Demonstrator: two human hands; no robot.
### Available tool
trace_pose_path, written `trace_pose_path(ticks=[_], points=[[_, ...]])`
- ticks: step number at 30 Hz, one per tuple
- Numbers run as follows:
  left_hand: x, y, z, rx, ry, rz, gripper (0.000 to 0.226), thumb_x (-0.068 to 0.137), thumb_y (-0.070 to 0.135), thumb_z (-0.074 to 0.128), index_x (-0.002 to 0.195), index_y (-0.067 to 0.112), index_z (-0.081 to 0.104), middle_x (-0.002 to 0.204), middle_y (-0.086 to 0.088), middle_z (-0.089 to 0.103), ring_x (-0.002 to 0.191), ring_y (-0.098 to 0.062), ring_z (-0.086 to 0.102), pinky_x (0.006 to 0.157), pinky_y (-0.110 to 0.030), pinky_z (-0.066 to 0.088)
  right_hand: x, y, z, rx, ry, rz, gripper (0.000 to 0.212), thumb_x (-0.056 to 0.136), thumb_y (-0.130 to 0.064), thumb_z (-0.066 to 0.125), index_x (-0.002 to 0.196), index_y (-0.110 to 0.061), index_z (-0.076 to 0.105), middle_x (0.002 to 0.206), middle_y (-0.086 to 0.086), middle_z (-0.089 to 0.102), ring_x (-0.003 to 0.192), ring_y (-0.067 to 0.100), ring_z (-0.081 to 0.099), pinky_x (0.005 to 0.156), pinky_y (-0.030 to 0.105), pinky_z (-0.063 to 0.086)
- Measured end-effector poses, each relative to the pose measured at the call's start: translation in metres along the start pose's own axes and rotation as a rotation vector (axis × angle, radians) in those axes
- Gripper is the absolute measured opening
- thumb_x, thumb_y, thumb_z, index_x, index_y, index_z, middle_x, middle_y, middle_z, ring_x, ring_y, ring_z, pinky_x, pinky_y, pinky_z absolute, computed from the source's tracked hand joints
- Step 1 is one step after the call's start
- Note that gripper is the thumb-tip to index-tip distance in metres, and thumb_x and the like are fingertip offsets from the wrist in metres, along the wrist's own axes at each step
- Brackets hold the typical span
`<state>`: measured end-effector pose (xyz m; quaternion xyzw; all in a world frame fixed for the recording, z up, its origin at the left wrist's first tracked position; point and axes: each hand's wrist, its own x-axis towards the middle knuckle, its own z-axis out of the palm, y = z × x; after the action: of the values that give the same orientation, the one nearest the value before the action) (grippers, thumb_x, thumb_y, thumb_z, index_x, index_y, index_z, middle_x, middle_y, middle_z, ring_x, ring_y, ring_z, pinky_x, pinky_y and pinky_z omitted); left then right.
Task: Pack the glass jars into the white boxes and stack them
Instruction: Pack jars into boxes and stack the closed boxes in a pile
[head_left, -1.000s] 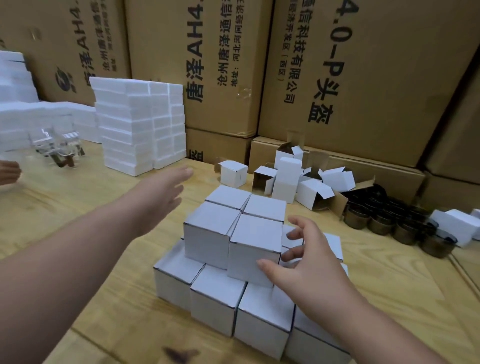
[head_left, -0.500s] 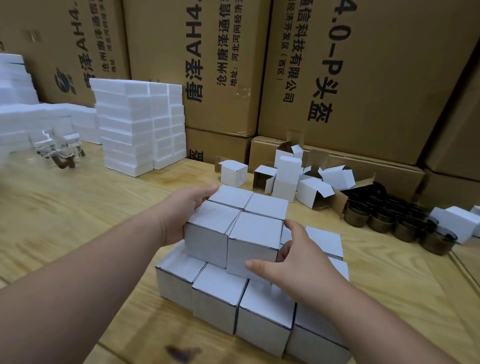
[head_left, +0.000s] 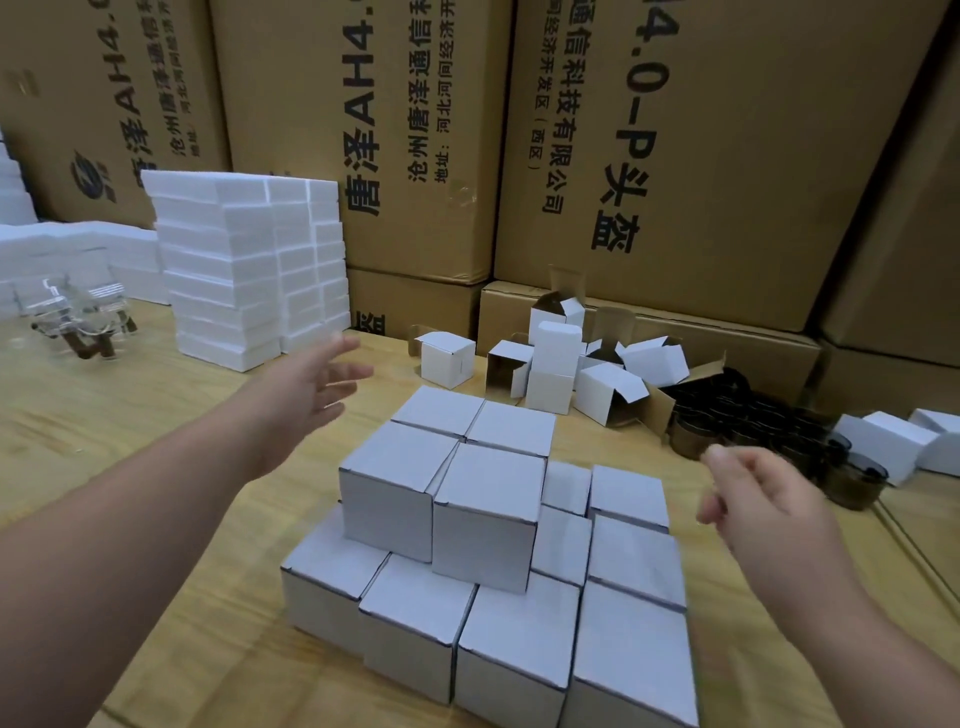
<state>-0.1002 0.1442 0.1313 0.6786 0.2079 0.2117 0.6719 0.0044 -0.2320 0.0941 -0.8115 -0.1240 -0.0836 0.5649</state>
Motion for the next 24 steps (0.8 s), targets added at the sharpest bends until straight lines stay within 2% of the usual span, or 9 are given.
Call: trace_pose_path(ticks=[2, 4, 7, 9, 14, 16, 19, 21, 24], points=[[0.008, 0.006, 0.000, 0.168, 0.018, 0.050, 0.022, 0.106, 0.041, 0.050, 0.122, 0.034, 0.063, 0.121, 0.002, 0.072, 0.127, -0.022, 0.059, 0.110, -0.041, 0.044, 0.009, 0.035, -0.021, -0.178, 0.109, 0.096, 0.026, 0.099, -0.052, 0.051, 0.100, -0.031, 0.066, 0.090, -0.006, 0.070, 0.079, 0.015, 0.062, 0.073, 0.045, 0.051], [0.018, 0.011, 0.007, 0.368, 0.000, 0.116, 0.017, 0.103, 0.037, 0.057, 0.118, 0.039, 0.065, 0.116, 0.008, 0.072, 0.118, -0.017, 0.062, 0.105, -0.039, 0.048, 0.011, 0.076, -0.029, -0.493, 0.026, 0.173, 0.037, 0.101, -0.049, 0.050, 0.127, -0.026, 0.062, 0.129, 0.000, 0.064, 0.113, 0.022, 0.060, 0.096, 0.046, 0.048], [0.043, 0.021, 0.020, 0.799, -0.056, 0.189, 0.019, 0.098, 0.047, 0.060, 0.117, 0.046, 0.063, 0.107, 0.025, 0.067, 0.086, -0.002, 0.062, 0.069, -0.022, 0.044, 0.013, 0.112, -0.020, -0.860, -0.177, 0.159, 0.057, 0.100, -0.065, 0.028, 0.152, -0.042, 0.032, 0.166, -0.010, 0.025, 0.152, 0.015, 0.026, 0.120, 0.040, 0.026], [0.065, 0.024, 0.029, 0.987, -0.115, 0.210, 0.025, 0.098, 0.047, 0.060, 0.123, 0.045, 0.060, 0.107, 0.026, 0.063, 0.086, 0.004, 0.059, 0.066, -0.019, 0.040, 0.024, 0.120, -0.015, -0.881, -0.205, 0.147, 0.057, 0.098, -0.068, 0.016, 0.153, -0.052, 0.019, 0.168, -0.017, 0.012, 0.155, 0.009, 0.013, 0.123, 0.040, 0.019], [0.134, 0.017, 0.043, 1.240, -0.131, 0.244, 0.043, 0.097, 0.042, 0.062, 0.138, 0.030, 0.057, 0.118, 0.012, 0.060, 0.101, -0.012, 0.056, 0.083, -0.028, 0.041, 0.042, 0.154, -0.007, -0.924, -0.160, 0.128, 0.067, 0.084, -0.074, 0.005, 0.150, -0.061, 0.008, 0.168, -0.023, 0.003, 0.156, 0.007, 0.008, 0.123, 0.040, 0.019], [0.159, 0.010, 0.043, 1.201, -0.109, 0.188, 0.049, 0.092, 0.048, 0.066, 0.137, 0.031, 0.056, 0.113, 0.013, 0.062, 0.098, -0.011, 0.059, 0.084, -0.031, 0.048, 0.046, 0.163, -0.003, -0.975, -0.229, 0.159, 0.076, 0.076, -0.076, 0.013, 0.147, -0.058, 0.031, 0.166, -0.015, 0.024, 0.153, 0.016, 0.027, 0.119, 0.048, 0.028], [0.190, -0.008, 0.039, 1.072, -0.078, 0.033, 0.075, 0.080, 0.063, 0.076, 0.144, 0.034, 0.048, 0.116, 0.007, 0.065, 0.106, -0.017, 0.063, 0.097, -0.040, 0.052, 0.054, 0.191, -0.004, -1.039, -0.135, 0.116, 0.069, 0.071, -0.071, 0.037, 0.125, -0.042, 0.068, 0.142, -0.002, 0.061, 0.130, 0.031, 0.058, 0.101, 0.063, 0.046], [0.205, -0.026, 0.037, 0.942, -0.082, -0.035, 0.095, 0.075, 0.061, 0.083, 0.154, 0.037, 0.035, 0.129, -0.005, 0.063, 0.117, -0.025, 0.060, 0.103, -0.046, 0.050, 0.059, 0.185, -0.001, -1.072, -0.139, 0.132, 0.071, 0.070, -0.076, 0.033, 0.131, -0.051, 0.059, 0.150, -0.009, 0.053, 0.137, 0.025, 0.050, 0.108, 0.057, 0.040], [0.224, -0.046, 0.037, 0.796, -0.146, -0.074, 0.108, 0.073, 0.054, 0.088, 0.155, 0.058, 0.017, 0.147, -0.014, 0.050, 0.125, -0.030, 0.055, 0.095, -0.042, 0.048, 0.080, 0.168, 0.001, -1.036, -0.091, 0.117, 0.082, 0.070, -0.081, 0.012, 0.148, -0.056, 0.023, 0.162, -0.021, 0.027, 0.148, 0.010, 0.026, 0.117, 0.041, 0.026]])
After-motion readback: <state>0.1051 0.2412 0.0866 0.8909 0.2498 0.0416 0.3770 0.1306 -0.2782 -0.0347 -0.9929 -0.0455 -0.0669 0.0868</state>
